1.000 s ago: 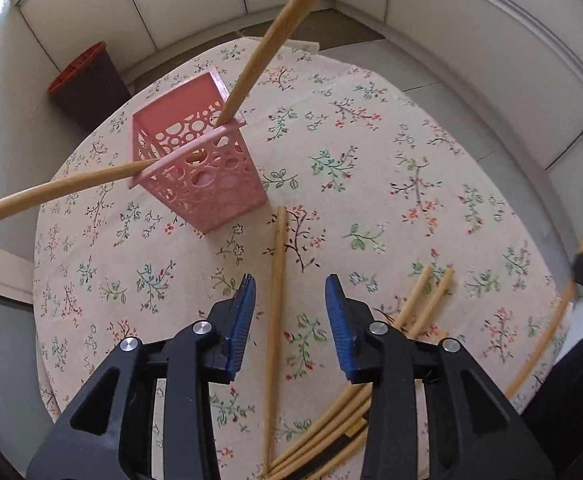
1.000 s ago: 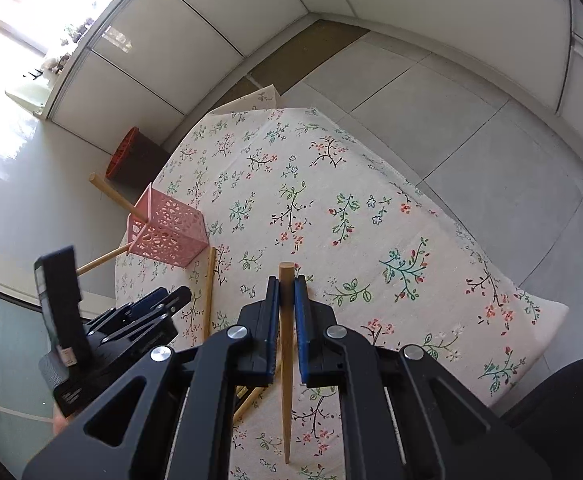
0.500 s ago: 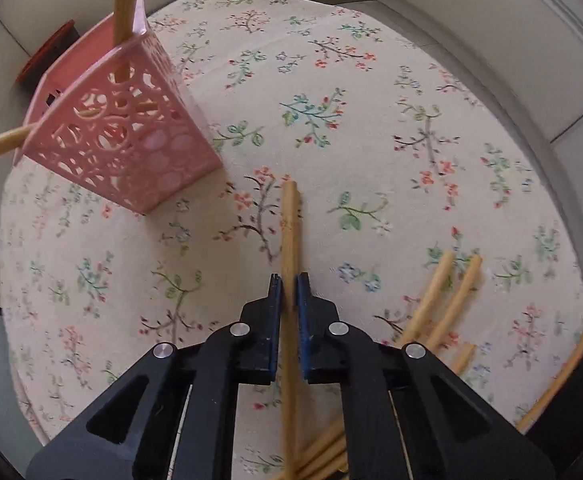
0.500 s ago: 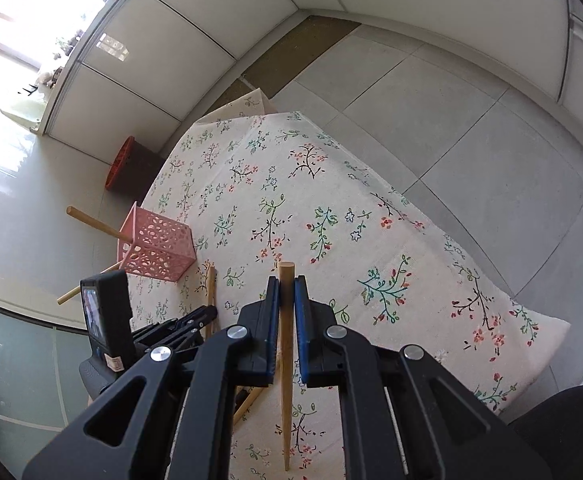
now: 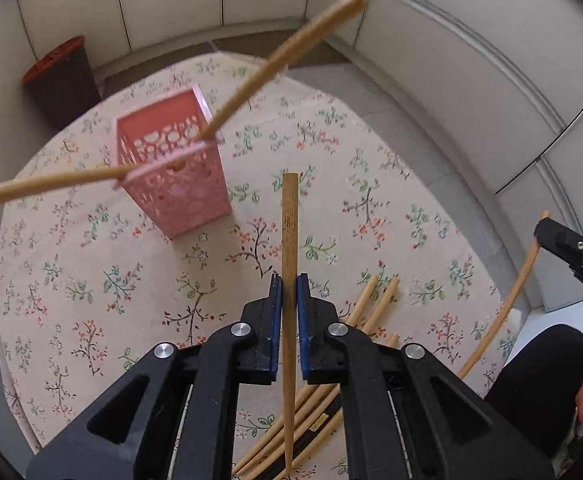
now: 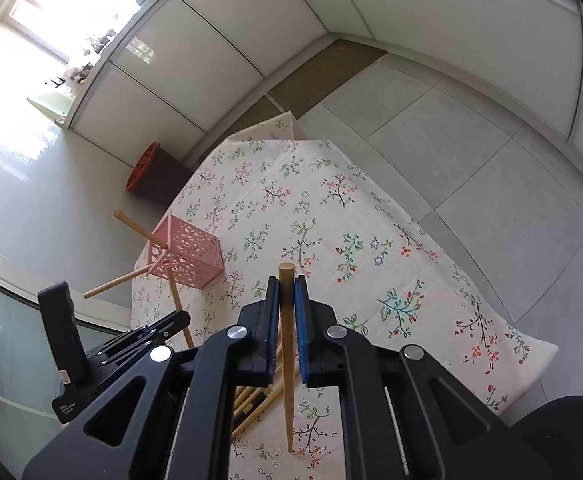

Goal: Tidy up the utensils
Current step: 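Carry the upright chopstick with the left tool over the pink cup, then lower the chopstick into the pink cup and open the left tool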

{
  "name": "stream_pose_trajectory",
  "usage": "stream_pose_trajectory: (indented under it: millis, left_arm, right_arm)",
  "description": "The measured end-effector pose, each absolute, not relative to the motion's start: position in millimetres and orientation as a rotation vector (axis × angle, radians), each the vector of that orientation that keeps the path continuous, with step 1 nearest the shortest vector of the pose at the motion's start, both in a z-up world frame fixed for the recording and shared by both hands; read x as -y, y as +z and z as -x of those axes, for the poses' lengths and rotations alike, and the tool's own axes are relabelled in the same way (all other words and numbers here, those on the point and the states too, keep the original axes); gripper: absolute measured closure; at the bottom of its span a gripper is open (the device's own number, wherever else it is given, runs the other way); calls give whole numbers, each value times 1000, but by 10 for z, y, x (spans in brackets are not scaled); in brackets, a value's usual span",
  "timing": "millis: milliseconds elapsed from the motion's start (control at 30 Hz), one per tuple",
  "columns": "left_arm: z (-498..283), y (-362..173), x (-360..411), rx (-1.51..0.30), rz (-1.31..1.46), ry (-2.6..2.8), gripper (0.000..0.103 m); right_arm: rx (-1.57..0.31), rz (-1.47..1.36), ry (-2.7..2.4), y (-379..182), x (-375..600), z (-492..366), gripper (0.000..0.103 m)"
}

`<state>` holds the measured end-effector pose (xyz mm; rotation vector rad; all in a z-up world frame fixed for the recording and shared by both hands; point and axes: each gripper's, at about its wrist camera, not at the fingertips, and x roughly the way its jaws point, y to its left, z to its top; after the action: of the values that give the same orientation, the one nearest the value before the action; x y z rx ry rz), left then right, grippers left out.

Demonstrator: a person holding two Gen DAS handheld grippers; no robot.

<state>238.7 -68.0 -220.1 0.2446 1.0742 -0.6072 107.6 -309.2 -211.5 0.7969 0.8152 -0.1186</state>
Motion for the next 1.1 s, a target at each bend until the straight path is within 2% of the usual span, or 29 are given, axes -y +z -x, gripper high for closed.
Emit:
stream_pose_trajectory:
  millis: [167, 400, 833, 967, 1100]
  left_arm:
    - [-2167, -1666, 458, -903, -156, -594, 97]
    - [-2129, -1186, 292, -771, -60, -559, 97]
    - [-2403, -184, 122, -554, -7, -444, 97]
    - [-2594, -102, 124, -526, 19, -403, 97]
    - [-2814, -249, 132, -527, 32, -370, 97]
  right_arm:
    - [-734, -736, -77, -1755, 3019, -1058, 95]
    - [-656, -674, -45, -1200, 2958, -1092, 95]
    - [-419, -559, 110, 295, 2720, -1764, 95]
    - [-390, -491, 104, 399, 2563, -2132, 95]
    - [-415, -426, 100, 155, 2400, -2523, 95]
